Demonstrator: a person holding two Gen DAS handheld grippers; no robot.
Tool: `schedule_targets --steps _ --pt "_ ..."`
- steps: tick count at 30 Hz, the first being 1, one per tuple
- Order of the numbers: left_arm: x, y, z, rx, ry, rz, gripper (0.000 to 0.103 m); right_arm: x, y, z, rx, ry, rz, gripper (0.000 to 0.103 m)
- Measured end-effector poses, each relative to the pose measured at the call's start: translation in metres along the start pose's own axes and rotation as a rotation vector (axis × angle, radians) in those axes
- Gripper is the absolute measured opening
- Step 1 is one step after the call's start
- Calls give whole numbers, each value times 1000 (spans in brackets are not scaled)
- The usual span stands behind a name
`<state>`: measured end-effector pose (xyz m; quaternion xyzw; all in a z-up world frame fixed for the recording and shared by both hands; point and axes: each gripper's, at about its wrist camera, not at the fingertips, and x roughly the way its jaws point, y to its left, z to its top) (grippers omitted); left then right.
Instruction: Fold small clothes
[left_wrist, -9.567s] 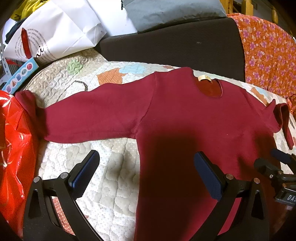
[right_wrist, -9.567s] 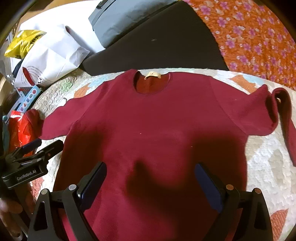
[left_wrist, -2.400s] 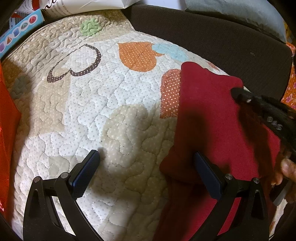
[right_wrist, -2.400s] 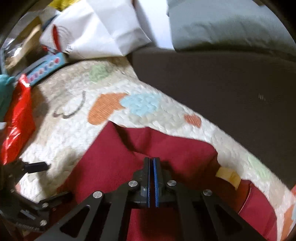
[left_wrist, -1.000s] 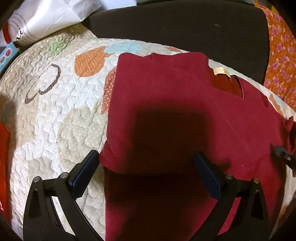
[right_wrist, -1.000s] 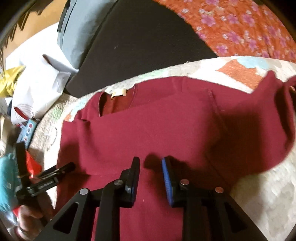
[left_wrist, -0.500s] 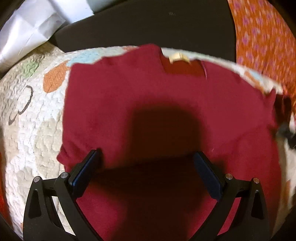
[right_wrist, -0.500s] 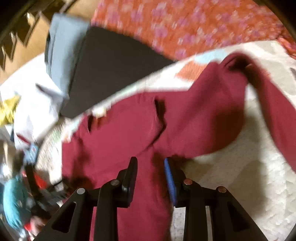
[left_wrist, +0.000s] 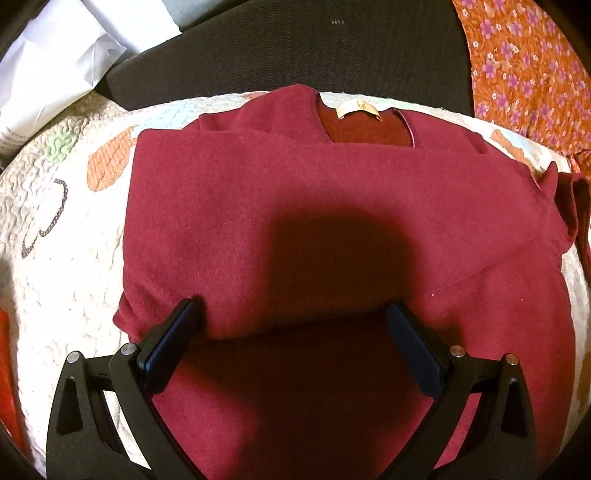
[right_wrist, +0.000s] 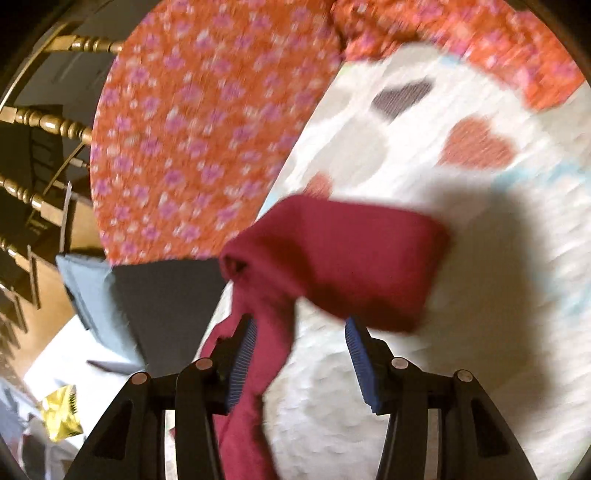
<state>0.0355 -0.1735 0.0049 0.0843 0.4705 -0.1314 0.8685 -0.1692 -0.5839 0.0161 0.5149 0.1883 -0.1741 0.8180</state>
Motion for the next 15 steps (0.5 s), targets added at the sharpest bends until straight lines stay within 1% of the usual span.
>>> schedule_targets --steps 2,4,6,9,11,13,15 --pt "0 1 0 1 0 2 102 -10 -11 9 16 -35 -68 48" --pt "-2 2 0 -3 0 2 102 -11 -18 15 35 -45 -81 48" --pt "-2 2 0 -3 -1 1 102 -5 -26 18 55 -21 -92 48" --pt "-2 2 -1 2 -1 5 102 6 -36 13 78 14 -133 48" --pt "-2 2 -2 7 -1 9 102 15 -43 12 85 24 -129 48" --pt "-2 2 -2 9 0 11 102 19 -43 14 61 -11 -116 48" --pt "-2 1 -2 10 -1 12 102 24 -43 19 46 -25 -105 48"
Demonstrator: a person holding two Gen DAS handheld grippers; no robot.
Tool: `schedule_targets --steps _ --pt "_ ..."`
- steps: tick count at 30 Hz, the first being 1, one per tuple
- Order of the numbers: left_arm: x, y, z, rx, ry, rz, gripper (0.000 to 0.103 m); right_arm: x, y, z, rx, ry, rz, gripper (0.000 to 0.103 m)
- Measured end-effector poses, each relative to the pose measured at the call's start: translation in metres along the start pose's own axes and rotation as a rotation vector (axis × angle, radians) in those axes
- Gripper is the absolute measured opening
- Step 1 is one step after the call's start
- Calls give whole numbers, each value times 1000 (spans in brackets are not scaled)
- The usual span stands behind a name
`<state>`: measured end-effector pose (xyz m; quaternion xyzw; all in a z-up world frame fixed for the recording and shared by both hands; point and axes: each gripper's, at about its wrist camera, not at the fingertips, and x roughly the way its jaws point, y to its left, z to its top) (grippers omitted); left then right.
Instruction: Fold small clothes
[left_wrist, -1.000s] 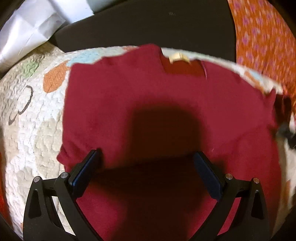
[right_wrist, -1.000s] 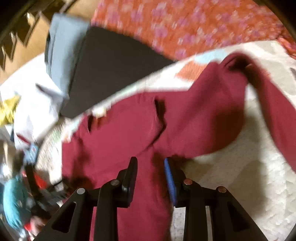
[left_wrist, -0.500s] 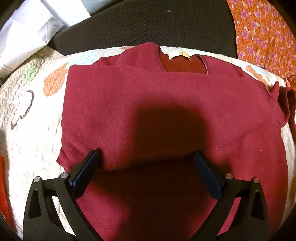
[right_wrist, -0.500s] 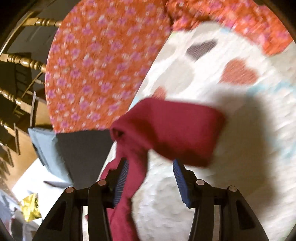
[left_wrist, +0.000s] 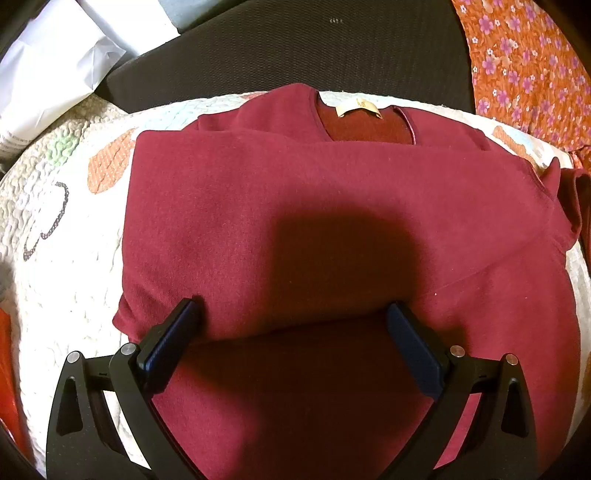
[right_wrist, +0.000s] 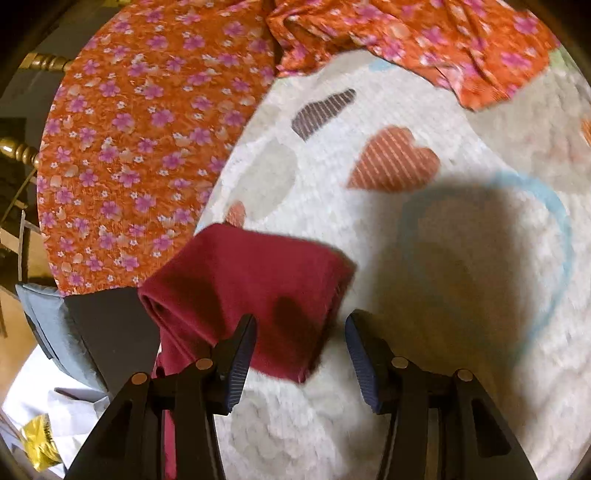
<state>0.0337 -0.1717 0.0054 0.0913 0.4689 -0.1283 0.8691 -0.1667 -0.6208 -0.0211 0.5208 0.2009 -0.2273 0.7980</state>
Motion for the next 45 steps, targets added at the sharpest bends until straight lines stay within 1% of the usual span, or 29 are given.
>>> schedule_targets --steps 1,3,4,5,6,8,10,11,15,18,20,23,26,27,30,33,37,40,43,45 --pt "0 0 0 0 0 0 102 3 2 3 -17 -6 4 48" --pt "0 0 0 1 1 0 102 9 7 6 -67 15 -7 35" --pt "0 0 0 0 1 0 102 11 10 8 -84 41 -4 16" --pt "1 0 0 -1 1 -1 102 11 12 10 -87 53 3 5" --pt "1 0 0 -2 2 -3 102 4 15 15 -88 37 23 5" --pt "0 2 1 -11 4 -12 102 -16 27 27 -117 -25 47 5" --pt "-2 6 2 -34 4 -29 102 -47 53 46 -172 -101 79 5" --pt "-4 8 3 -44 3 -35 102 -56 63 52 -192 -122 93 5" --pt "-12 18 6 -99 -13 -54 102 -105 127 82 -330 -211 170 5" --pt "-20 24 8 -126 -32 -58 102 -127 176 88 -419 -231 231 5" --pt "-25 30 10 -143 -45 -63 102 -136 206 84 -469 -215 289 5" --pt "-31 38 13 -171 -61 -71 102 -137 256 61 -566 -148 363 5" --pt "-36 48 15 -198 -77 -72 102 -122 300 20 -678 -35 417 5" --pt "-37 51 16 -205 -80 -73 102 -113 315 3 -713 10 424 5" --pt "-39 59 18 -233 -85 -84 102 -82 341 -43 -780 129 439 5" --pt "-42 66 20 -257 -92 -96 102 -35 360 -101 -845 258 423 5" --pt "-43 75 21 -306 -89 -137 102 20 360 -158 -866 383 400 5" --pt "-43 79 21 -330 -85 -151 102 64 355 -198 -859 472 385 5" --pt "-41 84 22 -352 -81 -158 101 100 346 -230 -859 545 372 5" --pt "-39 87 21 -369 -74 -172 101 129 336 -246 -827 605 350 5"
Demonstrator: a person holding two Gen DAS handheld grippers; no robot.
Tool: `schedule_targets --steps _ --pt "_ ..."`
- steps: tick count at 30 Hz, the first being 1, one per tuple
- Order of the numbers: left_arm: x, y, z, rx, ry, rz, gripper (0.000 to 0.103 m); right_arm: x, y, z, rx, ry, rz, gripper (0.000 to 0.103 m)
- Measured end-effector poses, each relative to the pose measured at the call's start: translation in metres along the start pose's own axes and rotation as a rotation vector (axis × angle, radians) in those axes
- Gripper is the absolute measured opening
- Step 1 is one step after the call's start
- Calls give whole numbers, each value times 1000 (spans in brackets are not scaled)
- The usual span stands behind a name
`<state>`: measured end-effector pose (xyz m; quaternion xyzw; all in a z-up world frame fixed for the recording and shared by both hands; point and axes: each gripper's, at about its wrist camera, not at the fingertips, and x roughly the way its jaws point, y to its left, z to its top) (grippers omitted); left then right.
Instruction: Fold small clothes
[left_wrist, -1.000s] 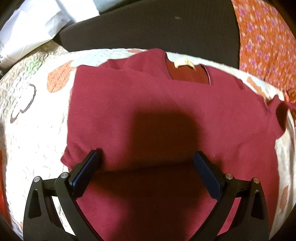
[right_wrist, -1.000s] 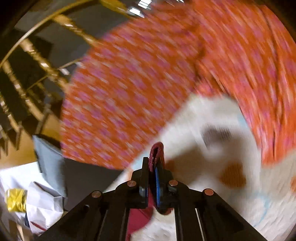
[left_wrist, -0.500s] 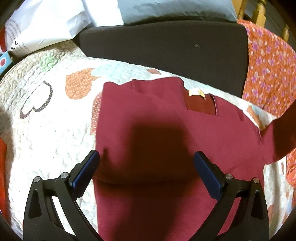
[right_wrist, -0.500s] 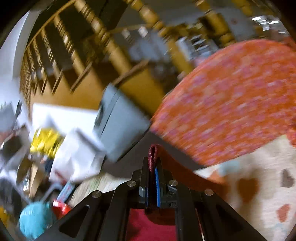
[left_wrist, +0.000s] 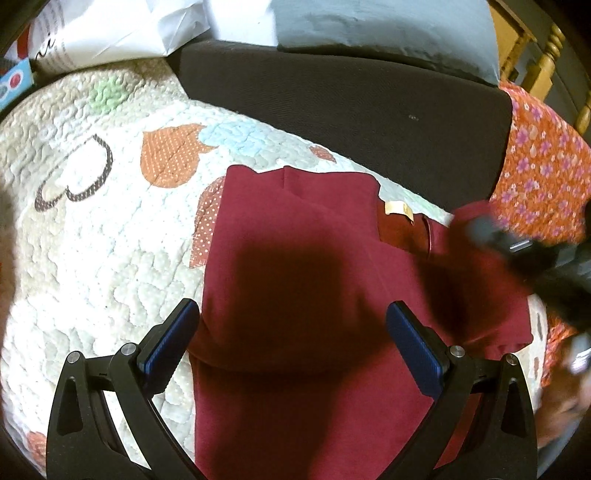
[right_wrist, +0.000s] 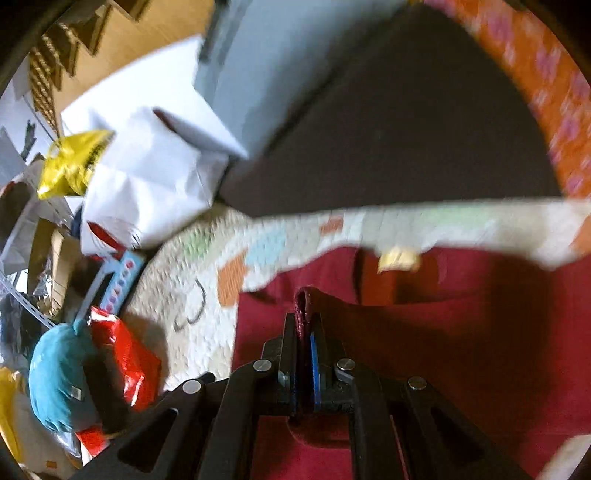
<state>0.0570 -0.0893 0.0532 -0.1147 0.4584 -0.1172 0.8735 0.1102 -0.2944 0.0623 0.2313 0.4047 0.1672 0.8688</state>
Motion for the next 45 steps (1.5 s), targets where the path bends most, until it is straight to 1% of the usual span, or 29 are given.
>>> schedule_targets --steps 1,3,4,5,6,7,10,12,15,18,19,20,21,22,23,24,25,26,27,28,29,31,32,34,37,39,40,42,45 --pt "1 3 0 -18 9 -13 101 17 -9 -3 30 36 2 8" --pt "3 7 0 -44 17 -32 101 30 -22 -7 81 88 4 24" --pt "3 10 0 -58 20 -42 101 28 -28 -10 106 89 29 32" --pt "3 12 1 -74 19 -56 101 20 -30 -11 113 76 50 32" --pt "3 13 2 -89 19 -74 101 6 -32 -12 115 46 77 33" --pt "3 13 2 -104 19 -100 101 -5 -33 -12 112 25 88 35" --pt "9 5 2 -128 32 -165 101 -54 -37 -15 96 -51 92 37" --pt "15 -4 1 -112 50 -195 101 -83 -45 -21 93 -81 89 38" --pt "29 -20 -3 -63 81 -205 101 -123 -61 -38 108 -120 83 39" --pt "45 -37 -4 -14 96 -180 100 -150 -77 -56 123 -139 48 40" --pt "50 -41 -2 -7 94 -176 94 -155 -81 -61 132 -141 38 40" --pt "53 -45 0 -5 89 -178 90 -161 -87 -66 144 -139 25 40" --pt "55 -48 1 -5 85 -186 78 -163 -89 -69 152 -137 14 40" --pt "57 -53 2 4 90 -210 58 -166 -93 -72 163 -138 2 40" --pt "60 -57 1 19 101 -210 48 -170 -97 -75 175 -148 -6 40" --pt "62 -61 -1 42 113 -200 30 -175 -102 -76 190 -166 -13 40" --pt "64 -65 -4 71 122 -174 19 -180 -107 -76 208 -181 -25 40" --pt "64 -66 -5 81 126 -162 14 -182 -110 -75 219 -189 -31 40" --pt "62 -64 -3 73 131 -166 9 -186 -115 -74 234 -201 -39 40" --pt "58 -61 0 56 132 -184 6 -189 -117 -71 244 -212 -43 40" --pt "52 -56 5 37 122 -210 6 -191 -117 -70 247 -223 -46 40" --pt "33 -49 18 23 70 -235 5 -195 -115 -65 234 -242 -56 40" --pt "24 -46 24 22 43 -236 5 -197 -115 -62 226 -249 -65 40" --pt "12 -36 33 15 12 -227 5 -199 -114 -55 219 -258 -90 40" --pt "12 -25 36 -17 43 -229 5 -201 -114 -50 221 -273 -93 40" --pt "8 -20 34 -8 50 -210 5 -200 -115 -48 224 -275 -97 40" --pt "4 -16 33 2 55 -181 5 -198 -117 -47 222 -269 -116 40" --pt "2 -6 28 1 76 -166 5 -190 -127 -40 216 -240 -192 43" --pt "6 5 21 -10 111 -122 5 -171 -146 -28 235 -195 -265 44"
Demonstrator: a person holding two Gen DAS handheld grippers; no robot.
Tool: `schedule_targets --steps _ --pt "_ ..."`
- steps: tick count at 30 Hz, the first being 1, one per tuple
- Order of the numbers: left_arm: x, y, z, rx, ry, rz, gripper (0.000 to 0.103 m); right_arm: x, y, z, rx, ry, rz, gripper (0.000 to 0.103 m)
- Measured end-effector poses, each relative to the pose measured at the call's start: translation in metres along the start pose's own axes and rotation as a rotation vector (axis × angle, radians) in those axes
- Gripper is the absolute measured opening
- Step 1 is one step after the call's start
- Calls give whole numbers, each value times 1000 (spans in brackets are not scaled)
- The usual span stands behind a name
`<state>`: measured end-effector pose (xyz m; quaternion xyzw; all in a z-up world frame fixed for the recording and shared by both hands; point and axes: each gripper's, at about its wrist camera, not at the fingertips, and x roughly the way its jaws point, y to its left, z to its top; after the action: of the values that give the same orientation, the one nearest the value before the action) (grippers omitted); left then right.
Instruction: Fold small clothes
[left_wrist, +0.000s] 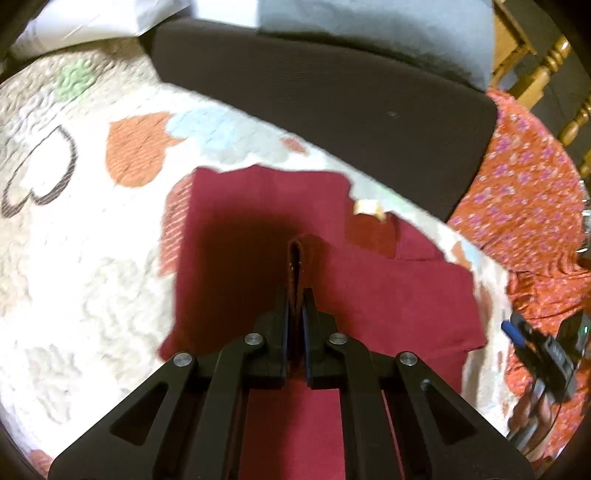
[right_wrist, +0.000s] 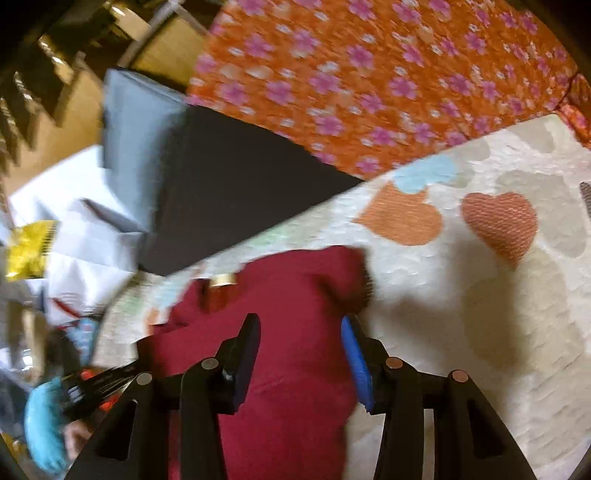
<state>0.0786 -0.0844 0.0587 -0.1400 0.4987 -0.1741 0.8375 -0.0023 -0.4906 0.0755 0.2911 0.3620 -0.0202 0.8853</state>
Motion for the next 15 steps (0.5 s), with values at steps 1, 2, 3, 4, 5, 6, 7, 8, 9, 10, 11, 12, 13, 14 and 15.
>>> schedule_targets --steps 1,2,3,4,5,6,7,8,9,10,11,12,13,14,15 --pt "2 3 -1 3 -1 33 5 7 -3 3 6 10 -6 44" --pt "3 6 -1 5 -6 58 5 16 -6 6 16 21 -14 44" --pt "4 8 0 4 -10 72 5 25 -8 10 28 33 -12 44" --pt "6 12 1 -6 -20 89 5 32 -8 12 35 40 3 45" --pt "6 14 3 -11 -27 99 5 39 -8 14 40 50 17 45" --pt "6 16 3 -11 -34 110 5 48 -6 17 39 65 22 45" --pt "8 16 4 -5 -34 120 5 58 -4 20 25 81 20 46" --pt "10 17 3 -2 -29 123 5 64 -2 22 12 94 13 46" --pt "12 16 2 1 -24 124 5 72 0 24 -6 112 -3 46" --pt "15 14 0 10 -16 127 5 78 0 27 -16 115 -16 45" --pt "16 13 0 14 -14 130 5 79 0 28 -18 107 -20 33" --pt "17 12 -1 17 -12 129 5 77 0 31 -24 91 -38 24" --pt "17 11 0 16 -11 124 5 74 0 34 -35 74 -51 10" --pt "17 10 0 16 -10 118 5 68 1 38 -53 49 -57 5" --pt "16 9 1 17 -10 110 5 65 2 40 -70 39 -61 4"
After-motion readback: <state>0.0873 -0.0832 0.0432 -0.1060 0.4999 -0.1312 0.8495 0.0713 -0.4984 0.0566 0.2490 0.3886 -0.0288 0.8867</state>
